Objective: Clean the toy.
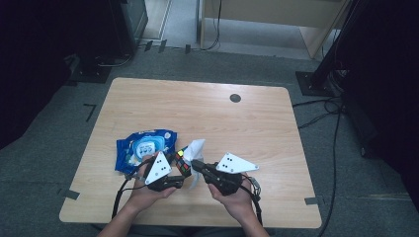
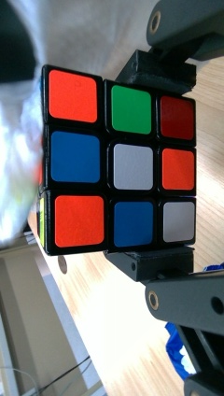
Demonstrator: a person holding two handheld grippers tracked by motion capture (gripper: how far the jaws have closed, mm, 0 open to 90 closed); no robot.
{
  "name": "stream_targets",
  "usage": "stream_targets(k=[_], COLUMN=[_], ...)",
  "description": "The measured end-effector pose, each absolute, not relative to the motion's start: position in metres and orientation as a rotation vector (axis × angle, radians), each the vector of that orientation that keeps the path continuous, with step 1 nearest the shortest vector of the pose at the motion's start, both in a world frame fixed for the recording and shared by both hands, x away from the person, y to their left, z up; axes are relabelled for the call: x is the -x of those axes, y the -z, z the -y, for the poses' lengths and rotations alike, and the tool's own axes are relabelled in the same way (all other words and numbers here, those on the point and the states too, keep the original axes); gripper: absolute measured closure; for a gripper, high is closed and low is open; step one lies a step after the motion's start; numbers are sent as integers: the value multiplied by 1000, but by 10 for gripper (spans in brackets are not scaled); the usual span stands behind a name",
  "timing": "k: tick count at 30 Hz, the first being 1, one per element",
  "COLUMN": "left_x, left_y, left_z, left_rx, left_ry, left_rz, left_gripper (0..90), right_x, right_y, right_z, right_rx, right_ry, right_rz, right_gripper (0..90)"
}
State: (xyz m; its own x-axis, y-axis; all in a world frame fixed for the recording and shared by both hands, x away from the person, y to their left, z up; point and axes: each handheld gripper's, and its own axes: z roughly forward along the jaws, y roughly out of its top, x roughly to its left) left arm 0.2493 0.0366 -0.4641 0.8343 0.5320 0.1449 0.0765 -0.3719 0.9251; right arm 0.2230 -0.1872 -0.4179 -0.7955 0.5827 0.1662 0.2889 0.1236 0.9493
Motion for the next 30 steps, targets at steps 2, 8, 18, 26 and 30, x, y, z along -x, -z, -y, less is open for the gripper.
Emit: stream_targets(k=[2, 8, 18, 26, 30], left_x=[-244, -237, -251, -241, -240], left_y=[465, 466, 462, 464, 464], left_z=[-30, -20, -38, -27, -26], left_rx=[-1932, -1935, -1848, -1891, -1888], left_ry=[-527, -525, -442, -439, -436], left_rz=[-410, -369, -484, -409, -400], left_gripper=[344, 344, 344, 344, 344], right_x=[-222, -225, -230, -221, -230], right_y=[416, 417, 421, 417, 421], right_z=[184, 184, 206, 183, 194], right_rx=[-832, -853, -913, -801, -909], right_ry=[-1755, -1742, -1739, -1771, -1746], right_rz=[-2165, -2137, -2064, -2125, -2069], right_gripper=[900, 900, 900, 900, 900])
